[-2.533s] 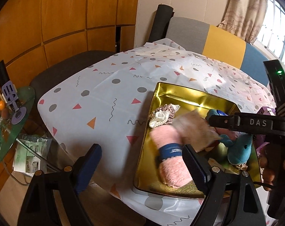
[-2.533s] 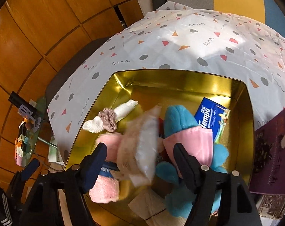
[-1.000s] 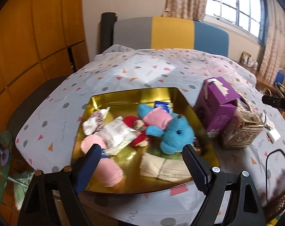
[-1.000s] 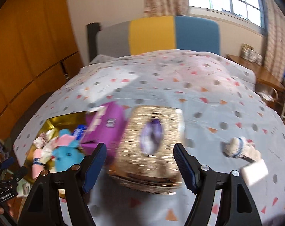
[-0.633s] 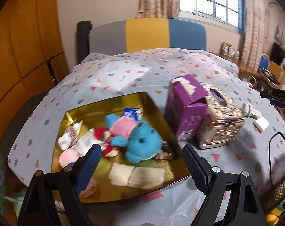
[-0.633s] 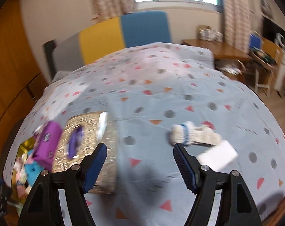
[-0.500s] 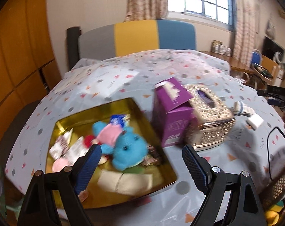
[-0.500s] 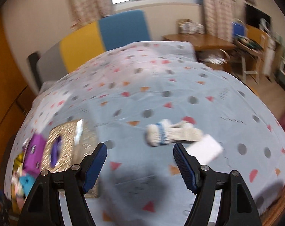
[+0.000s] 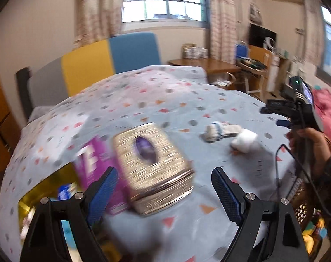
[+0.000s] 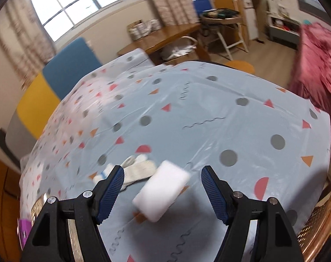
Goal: Organize soft objects
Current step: 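Reach the left tool to the white sponge and grasp it, then grasp the white knit glove with the right tool while left tool holds the sponge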
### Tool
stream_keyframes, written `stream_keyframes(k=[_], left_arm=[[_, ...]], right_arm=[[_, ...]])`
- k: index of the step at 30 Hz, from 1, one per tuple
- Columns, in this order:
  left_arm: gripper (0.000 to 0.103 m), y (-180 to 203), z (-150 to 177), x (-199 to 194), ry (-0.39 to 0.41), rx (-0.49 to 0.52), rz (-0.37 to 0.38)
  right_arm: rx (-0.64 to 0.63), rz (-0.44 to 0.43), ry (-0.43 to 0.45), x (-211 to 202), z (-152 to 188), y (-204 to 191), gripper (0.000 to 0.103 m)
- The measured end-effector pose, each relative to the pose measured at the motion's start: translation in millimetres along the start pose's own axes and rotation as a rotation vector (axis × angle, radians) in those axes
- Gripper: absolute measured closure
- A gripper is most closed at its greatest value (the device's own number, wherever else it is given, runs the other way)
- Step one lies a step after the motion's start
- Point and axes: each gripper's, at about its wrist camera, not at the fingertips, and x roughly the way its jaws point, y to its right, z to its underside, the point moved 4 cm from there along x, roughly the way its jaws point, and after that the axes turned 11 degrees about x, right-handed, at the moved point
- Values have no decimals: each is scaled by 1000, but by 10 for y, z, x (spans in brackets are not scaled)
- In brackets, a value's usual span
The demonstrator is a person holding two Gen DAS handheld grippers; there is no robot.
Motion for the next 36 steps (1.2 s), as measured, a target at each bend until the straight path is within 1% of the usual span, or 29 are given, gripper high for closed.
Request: stream_keyframes(k=[3, 5, 7, 9, 12, 20, 23, 26, 28, 31, 32, 33, 34, 35, 36], left_arm=[[17, 288, -223, 289, -25, 53, 61], [17, 472, -344, 490, -40, 86, 92], [17, 649, -424, 691, -60, 107, 130], [17, 857, -497, 932, -86, 128, 181], [17, 1158, -587, 1318, -134, 179, 250], [16, 1686, -726, 2010, -206, 276, 393], [16, 1850, -778, 2216, -233, 296, 412], [16, 2011, -812, 2360, -231, 325, 424], [16, 2093, -821, 2460, -227, 342, 427], [17, 2174, -785, 2610, -258, 343, 432], [19, 2196, -768, 2643, -267, 347, 426], [27, 2211, -744, 2668, -274, 342, 428], [39, 2198, -749, 2665, -269, 320, 442], [44, 2178, -757, 2638, -262, 301, 441], [45, 2163, -746, 2615, -268, 291, 441]], right_arm=[[50, 6, 74, -36, -56, 126, 29], [77, -39, 100, -106, -88, 153, 28], [90, -59, 128, -167, -111, 184, 28], [116, -91, 119, -169, -126, 206, 28], [154, -115, 108, -159, -154, 260, 27], [199, -161, 66, -105, -150, 290, 27], [224, -181, 59, -97, -152, 320, 27], [244, -198, 39, -68, -149, 335, 27], [253, -208, 42, -80, -150, 348, 27], [270, -222, 38, -76, -148, 362, 26], [275, -223, 32, -65, -146, 363, 26], [277, -224, 27, -53, -145, 363, 26], [276, -224, 25, -49, -142, 358, 26], [275, -223, 27, -53, -140, 355, 26], [275, -224, 30, -57, -141, 353, 26]])
